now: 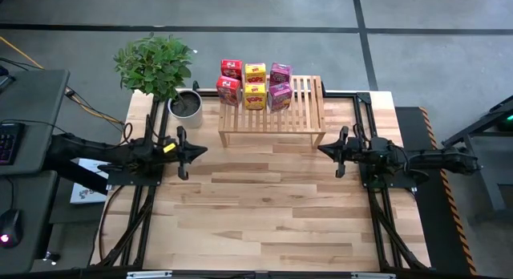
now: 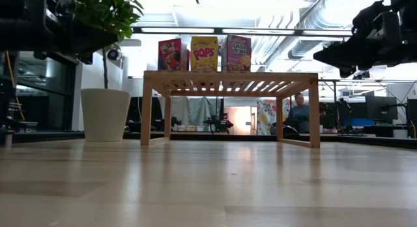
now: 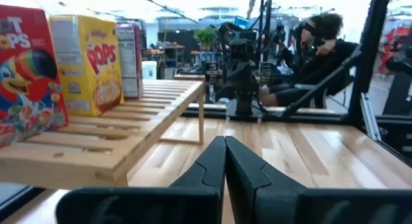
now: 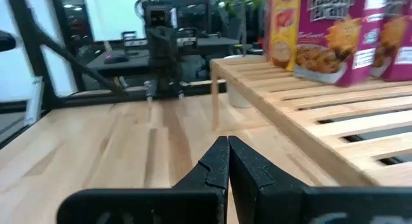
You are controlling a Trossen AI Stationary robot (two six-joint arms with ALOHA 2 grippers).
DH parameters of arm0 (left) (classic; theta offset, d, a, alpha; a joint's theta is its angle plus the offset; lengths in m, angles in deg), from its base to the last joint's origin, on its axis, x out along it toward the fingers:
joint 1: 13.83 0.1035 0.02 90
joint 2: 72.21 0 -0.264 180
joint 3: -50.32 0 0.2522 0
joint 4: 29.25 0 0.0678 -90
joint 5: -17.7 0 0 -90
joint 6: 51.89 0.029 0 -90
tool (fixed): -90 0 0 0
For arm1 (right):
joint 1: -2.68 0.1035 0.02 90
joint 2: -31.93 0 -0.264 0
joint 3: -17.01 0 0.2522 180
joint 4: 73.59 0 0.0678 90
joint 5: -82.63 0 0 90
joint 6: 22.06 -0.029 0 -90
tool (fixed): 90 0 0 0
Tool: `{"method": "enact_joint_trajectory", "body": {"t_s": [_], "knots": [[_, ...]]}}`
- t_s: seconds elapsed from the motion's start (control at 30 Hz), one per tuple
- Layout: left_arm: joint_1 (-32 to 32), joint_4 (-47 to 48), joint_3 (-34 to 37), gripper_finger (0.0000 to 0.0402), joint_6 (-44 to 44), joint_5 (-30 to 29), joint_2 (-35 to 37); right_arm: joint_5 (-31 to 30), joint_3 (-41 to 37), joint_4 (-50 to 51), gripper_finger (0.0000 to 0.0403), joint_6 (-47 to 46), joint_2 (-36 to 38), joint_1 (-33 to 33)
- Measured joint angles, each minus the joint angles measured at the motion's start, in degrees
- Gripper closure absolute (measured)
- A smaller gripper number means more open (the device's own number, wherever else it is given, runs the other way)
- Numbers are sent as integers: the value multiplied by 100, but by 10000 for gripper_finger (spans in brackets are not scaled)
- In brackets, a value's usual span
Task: Stack cereal on shelf
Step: Return to Home Position
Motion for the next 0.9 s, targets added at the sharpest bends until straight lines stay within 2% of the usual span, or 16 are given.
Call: {"method": "enact_joint_trajectory", "body": {"t_s": [0.3,0.4,0.9], "knots": [[-211,1737,2,401,-4,9,1928,98,-2,1022,402,0,1389,244],[-211,2103,11,401,0,2,1916,94,-4,1032,402,0,1409,261],[-360,2104,7,401,-2,76,1906,122,-4,1217,402,0,1399,283]]}}
